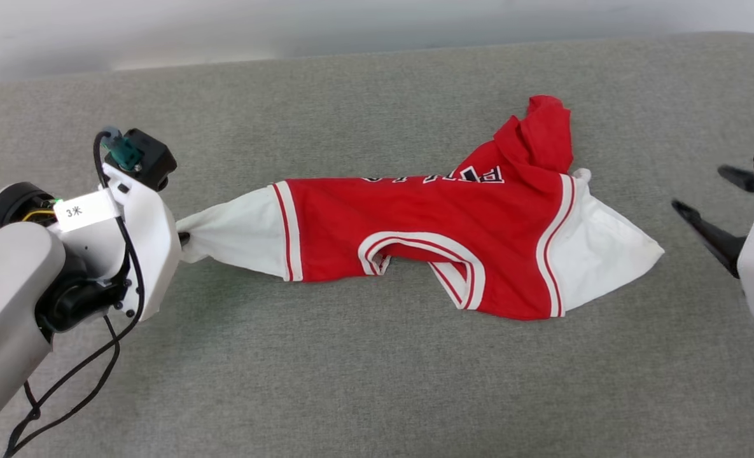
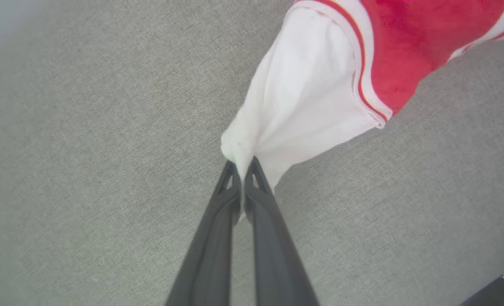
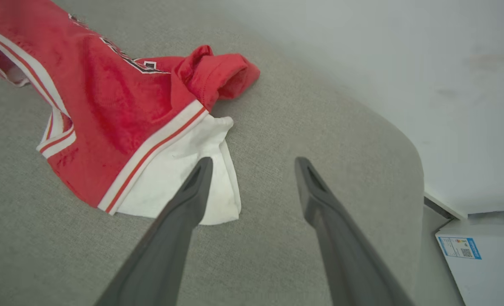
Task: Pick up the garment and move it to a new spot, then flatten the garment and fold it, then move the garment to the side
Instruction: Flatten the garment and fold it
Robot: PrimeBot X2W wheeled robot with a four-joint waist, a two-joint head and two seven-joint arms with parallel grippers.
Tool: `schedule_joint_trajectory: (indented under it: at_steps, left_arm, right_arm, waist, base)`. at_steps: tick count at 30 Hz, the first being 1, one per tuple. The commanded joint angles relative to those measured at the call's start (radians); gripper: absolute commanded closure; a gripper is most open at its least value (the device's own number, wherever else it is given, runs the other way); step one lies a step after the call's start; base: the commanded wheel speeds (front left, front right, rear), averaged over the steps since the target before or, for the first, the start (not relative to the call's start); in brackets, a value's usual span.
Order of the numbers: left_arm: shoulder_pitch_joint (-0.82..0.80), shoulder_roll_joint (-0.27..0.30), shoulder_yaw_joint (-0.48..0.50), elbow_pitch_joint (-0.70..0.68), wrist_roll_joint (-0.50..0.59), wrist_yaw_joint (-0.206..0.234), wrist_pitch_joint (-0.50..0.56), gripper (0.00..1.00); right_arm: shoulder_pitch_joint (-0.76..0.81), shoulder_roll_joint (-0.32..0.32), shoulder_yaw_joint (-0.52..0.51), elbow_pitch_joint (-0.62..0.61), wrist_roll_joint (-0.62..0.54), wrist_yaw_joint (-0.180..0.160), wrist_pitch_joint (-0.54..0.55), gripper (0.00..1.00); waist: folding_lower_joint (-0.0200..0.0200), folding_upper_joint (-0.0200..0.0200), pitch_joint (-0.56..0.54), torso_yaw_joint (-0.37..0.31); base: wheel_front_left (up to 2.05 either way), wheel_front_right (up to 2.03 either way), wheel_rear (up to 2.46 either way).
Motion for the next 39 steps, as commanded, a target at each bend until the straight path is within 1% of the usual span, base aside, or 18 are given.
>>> schedule_joint_trajectory:
  at_steps: [1, 3, 5, 8, 10, 13, 17, 19, 20, 23, 26, 27, 28, 29, 31, 34, 36, 39]
  left_arm:
    - [0.007, 0.01, 0.008, -0.023, 0.003, 0.012, -0.009, 1.0]
    - [0.005, 0.015, 0.013, -0.047, 0.005, 0.021, -0.012, 1.0]
    - [-0.005, 0.015, 0.016, -0.067, 0.009, 0.029, -0.013, 1.0]
    - [-0.021, 0.011, 0.019, -0.094, 0.019, 0.038, -0.017, 1.0]
    - [-0.028, 0.006, 0.018, -0.106, 0.027, 0.042, -0.018, 1.0]
    - [-0.047, -0.002, 0.019, -0.119, 0.042, 0.047, -0.02, 1.0]
    - [-0.067, -0.014, 0.021, -0.133, 0.057, 0.049, -0.027, 1.0]
    - [-0.071, -0.017, 0.021, -0.135, 0.059, 0.049, -0.029, 1.0]
    - [-0.076, -0.019, 0.022, -0.139, 0.062, 0.049, -0.032, 1.0]
    - [-0.084, -0.021, 0.025, -0.142, 0.067, 0.049, -0.041, 1.0]
    - [-0.082, -0.017, 0.028, -0.138, 0.074, 0.048, -0.055, 1.0]
    - [-0.08, -0.016, 0.028, -0.134, 0.074, 0.047, -0.06, 1.0]
    - [-0.078, -0.016, 0.029, -0.134, 0.076, 0.045, -0.068, 1.0]
    - [-0.076, -0.015, 0.033, -0.131, 0.076, 0.045, -0.078, 1.0]
    - [-0.067, -0.017, 0.037, -0.124, 0.072, 0.041, -0.096, 1.0]
    - [-0.058, -0.017, 0.048, -0.117, 0.079, 0.043, -0.143, 1.0]
    - [-0.049, -0.008, 0.059, -0.116, 0.075, 0.045, -0.17, 1.0]
    - [-0.037, 0.009, 0.077, -0.127, 0.065, 0.046, -0.202, 1.0]
  right_arm:
    - [-0.034, -0.044, 0.045, 0.014, 0.075, -0.001, 0.094, 0.0]
    - [-0.086, -0.085, 0.092, 0.035, 0.15, -0.001, 0.2, 0.0]
    - [-0.136, -0.114, 0.14, 0.06, 0.181, -0.001, 0.272, 0.0]
    - [-0.196, -0.127, 0.2, 0.108, 0.22, -0.001, 0.347, 0.0]
    - [-0.236, -0.114, 0.23, 0.148, 0.235, -0.001, 0.372, 0.0]
    - [-0.275, -0.088, 0.283, 0.209, 0.242, -0.001, 0.385, 0.0]
    - [-0.303, -0.045, 0.349, 0.297, 0.256, -0.001, 0.357, 0.0]
    - [-0.301, -0.037, 0.373, 0.316, 0.258, -0.001, 0.351, 0.0]
    - [-0.299, -0.034, 0.401, 0.331, 0.258, -0.001, 0.345, 0.0]
    - [-0.278, -0.004, 0.476, 0.376, 0.277, 0.0, 0.304, 0.0]
    - [-0.286, 0.007, 0.532, 0.398, 0.301, 0.0, 0.259, 0.0]
    - [-0.302, 0.006, 0.537, 0.402, 0.31, 0.0, 0.236, 0.59]
    - [-0.319, 0.003, 0.537, 0.408, 0.321, 0.0, 0.214, 0.92]
    - [-0.334, -0.001, 0.532, 0.415, 0.336, -0.001, 0.189, 1.0]
    - [-0.363, -0.016, 0.514, 0.426, 0.363, -0.001, 0.135, 1.0]
    - [-0.389, -0.066, 0.5, 0.412, 0.385, -0.001, 0.043, 1.0]
    - [-0.385, -0.089, 0.498, 0.388, 0.41, -0.001, 0.001, 1.0]
    - [-0.373, -0.141, 0.497, 0.336, 0.433, -0.001, -0.059, 1.0]
  waist:
    - [0.0, 0.0, 0.009, 0.016]
    - [0.0, 0.0, 0.02, 0.029]
    - [0.0, 0.0, 0.037, 0.044]
    - [0.0, 0.0, 0.065, 0.064]
    - [0.0, 0.0, 0.087, 0.076]
    - [0.0, 0.0, 0.12, 0.088]
    - [0.0, 0.0, 0.16, 0.1]
    - [0.0, 0.0, 0.168, 0.103]
    - [0.0, 0.0, 0.177, 0.104]
    - [0.0, 0.0, 0.193, 0.105]
    - [0.0, 0.0, 0.196, 0.101]
    - [0.0, 0.0, 0.194, 0.097]
    - [0.0, 0.0, 0.188, 0.095]
    - [0.0, 0.0, 0.181, 0.092]
    - [0.0, 0.0, 0.16, 0.088]
    - [0.0, 0.0, 0.118, 0.085]
    - [0.0, 0.0, 0.087, 0.081]
    - [0.0, 0.0, 0.038, 0.073]
  base:
    - [0.0, 0.0, 0.0]
    - [0.0, 0.0, 0.0]
    - [0.0, 0.0, 0.0]
    - [0.0, 0.0, 0.0]
    - [0.0, 0.0, 0.0]
    - [0.0, 0.0, 0.0]
    - [0.0, 0.0, 0.0]
    - [0.0, 0.0, 0.0]
    - [0.0, 0.0, 0.0]
    - [0.0, 0.0, 0.0]
    - [0.0, 0.0, 0.0]
    - [0.0, 0.0, 0.0]
    - [0.0, 0.0, 0.0]
    - [0.0, 0.0, 0.0]
    - [0.0, 0.0, 0.0]
    - [0.0, 0.0, 0.0]
    - [0.0, 0.0, 0.0]
    - [0.0, 0.0, 0.0]
